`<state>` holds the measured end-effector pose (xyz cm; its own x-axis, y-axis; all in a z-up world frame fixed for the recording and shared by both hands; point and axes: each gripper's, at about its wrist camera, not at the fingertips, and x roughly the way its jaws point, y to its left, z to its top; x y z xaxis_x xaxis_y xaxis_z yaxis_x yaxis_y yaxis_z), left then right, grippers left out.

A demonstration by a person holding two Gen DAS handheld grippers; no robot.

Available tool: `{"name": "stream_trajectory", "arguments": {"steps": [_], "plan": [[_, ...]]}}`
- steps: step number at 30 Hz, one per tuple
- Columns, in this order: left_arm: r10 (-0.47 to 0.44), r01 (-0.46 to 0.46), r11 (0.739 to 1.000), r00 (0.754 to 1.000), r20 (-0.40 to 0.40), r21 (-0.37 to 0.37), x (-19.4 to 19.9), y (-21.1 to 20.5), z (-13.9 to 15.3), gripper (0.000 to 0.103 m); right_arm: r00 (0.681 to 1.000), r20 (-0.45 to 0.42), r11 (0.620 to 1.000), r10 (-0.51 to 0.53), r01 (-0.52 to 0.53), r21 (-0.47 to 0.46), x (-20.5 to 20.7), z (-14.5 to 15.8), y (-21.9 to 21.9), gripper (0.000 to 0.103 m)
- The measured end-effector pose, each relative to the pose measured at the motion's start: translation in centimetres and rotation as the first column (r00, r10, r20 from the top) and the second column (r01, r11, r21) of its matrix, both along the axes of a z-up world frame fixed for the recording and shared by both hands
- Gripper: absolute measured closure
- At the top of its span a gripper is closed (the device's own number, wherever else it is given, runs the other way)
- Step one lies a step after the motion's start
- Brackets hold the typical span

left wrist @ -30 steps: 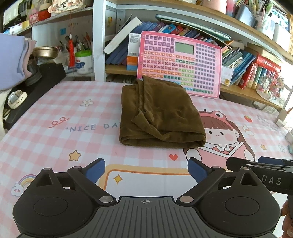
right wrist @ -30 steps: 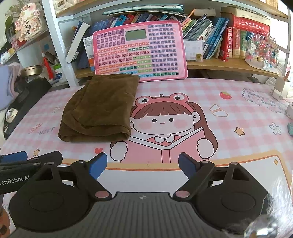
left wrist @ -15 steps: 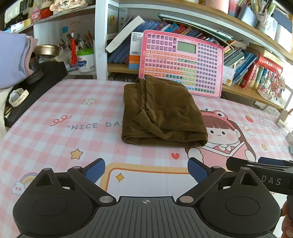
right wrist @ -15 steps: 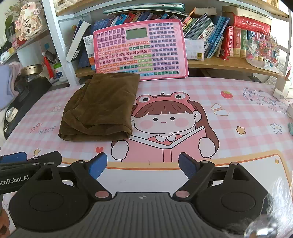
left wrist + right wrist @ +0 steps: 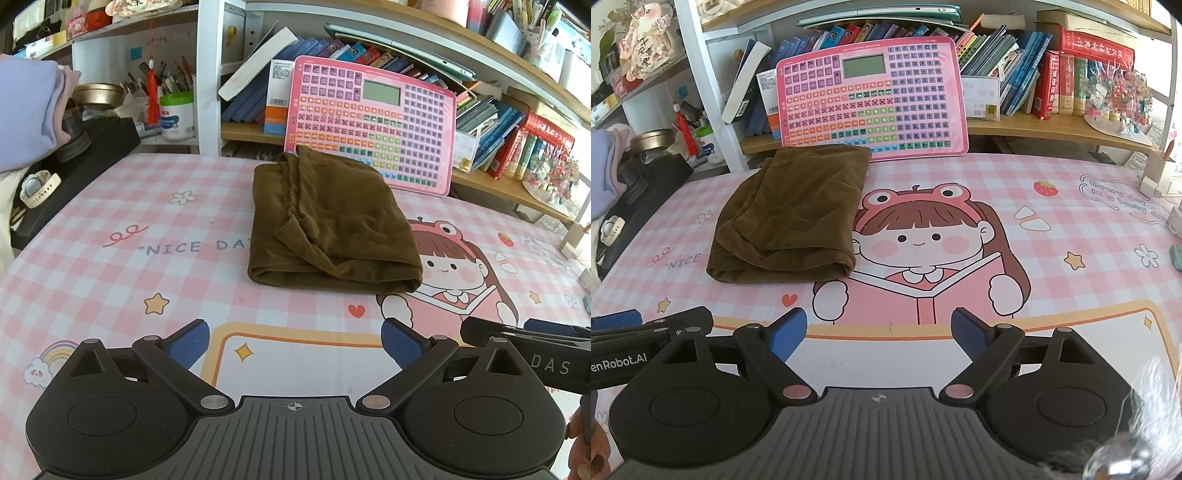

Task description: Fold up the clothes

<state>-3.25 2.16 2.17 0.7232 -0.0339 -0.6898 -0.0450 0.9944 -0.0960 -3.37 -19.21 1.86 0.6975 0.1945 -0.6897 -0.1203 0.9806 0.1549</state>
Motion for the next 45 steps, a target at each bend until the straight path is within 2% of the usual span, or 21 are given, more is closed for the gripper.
{"name": "stream_trajectory", "arguments": {"steps": [28, 45], "plan": [[0.005, -0.005, 1.000, 1.000, 0.001, 0.017, -0.6, 0.4, 0.2, 0.002, 1.000, 0.003, 1.000, 0.013, -0.013, -0.028, -0.3, 0.2, 1.1, 0.013], [0.005, -0.004, 0.999, 0.999, -0.038, 0.035, 0.3, 0.6, -0.6, 0.002, 1.000, -0.014, 0.999, 0.001, -0.002, -0.049, 0.2, -0.2, 1.6, 0.012]]}}
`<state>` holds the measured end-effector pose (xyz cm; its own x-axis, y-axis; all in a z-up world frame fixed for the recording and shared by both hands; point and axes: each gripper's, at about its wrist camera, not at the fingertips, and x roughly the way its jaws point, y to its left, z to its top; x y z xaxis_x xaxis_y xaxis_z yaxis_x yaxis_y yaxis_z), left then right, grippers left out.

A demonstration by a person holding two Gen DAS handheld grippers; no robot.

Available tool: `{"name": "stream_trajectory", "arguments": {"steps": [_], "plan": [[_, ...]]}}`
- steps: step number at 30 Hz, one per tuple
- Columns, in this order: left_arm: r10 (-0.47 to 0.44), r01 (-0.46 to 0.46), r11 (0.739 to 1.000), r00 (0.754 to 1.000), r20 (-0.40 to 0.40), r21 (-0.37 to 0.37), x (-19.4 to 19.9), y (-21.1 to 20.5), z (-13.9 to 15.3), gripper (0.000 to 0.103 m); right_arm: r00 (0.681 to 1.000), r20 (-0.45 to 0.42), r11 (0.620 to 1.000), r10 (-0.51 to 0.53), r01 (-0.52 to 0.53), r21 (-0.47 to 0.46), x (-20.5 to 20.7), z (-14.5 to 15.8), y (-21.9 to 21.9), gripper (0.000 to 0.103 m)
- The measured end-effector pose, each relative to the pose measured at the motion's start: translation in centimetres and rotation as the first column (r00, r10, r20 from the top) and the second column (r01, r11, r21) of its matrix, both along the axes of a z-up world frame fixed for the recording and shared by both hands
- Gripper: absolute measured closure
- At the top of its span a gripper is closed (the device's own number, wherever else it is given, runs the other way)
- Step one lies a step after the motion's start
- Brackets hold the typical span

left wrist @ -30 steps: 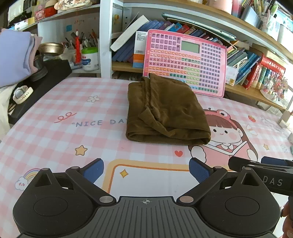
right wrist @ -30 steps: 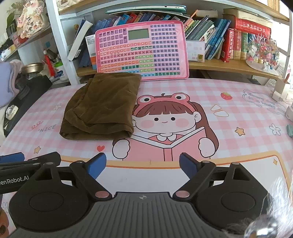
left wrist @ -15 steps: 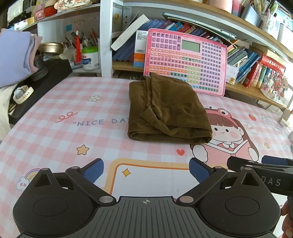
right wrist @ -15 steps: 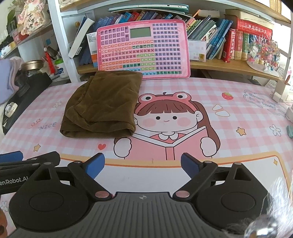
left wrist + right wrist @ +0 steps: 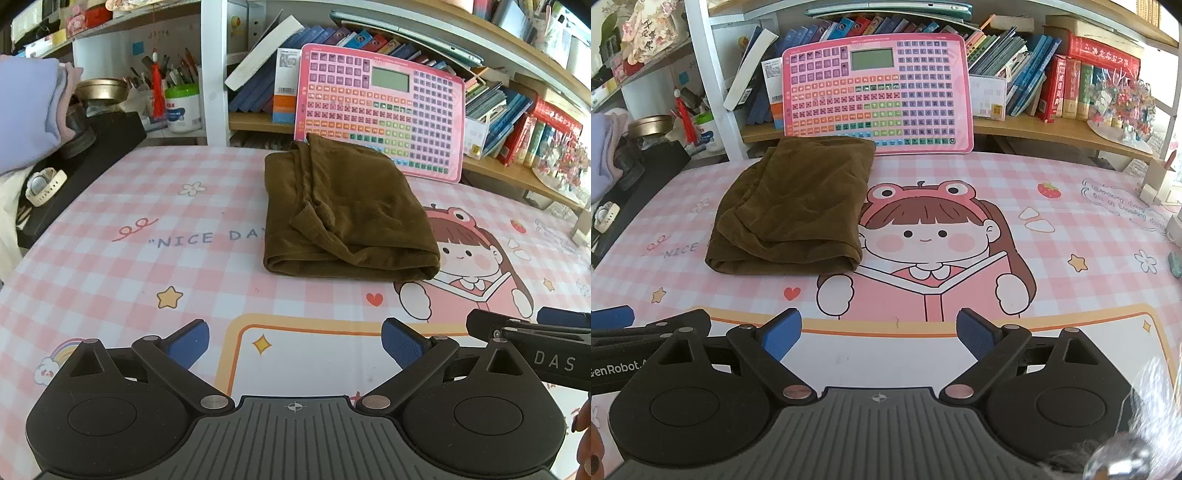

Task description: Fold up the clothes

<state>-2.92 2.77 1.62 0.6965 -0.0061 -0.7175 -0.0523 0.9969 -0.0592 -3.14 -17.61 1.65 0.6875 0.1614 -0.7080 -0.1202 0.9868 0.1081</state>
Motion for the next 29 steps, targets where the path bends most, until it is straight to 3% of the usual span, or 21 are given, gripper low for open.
{"name": "stream_trajectory", "arguments": {"steps": [29], "plan": [[-0.021, 0.021, 1.000, 1.000, -0.011, -0.005, 1.1, 0.0, -0.3, 0.000, 1.000, -0.022, 1.000, -0.014, 0.014, -0.001, 1.1, -0.5, 0.1, 0.012]]}}
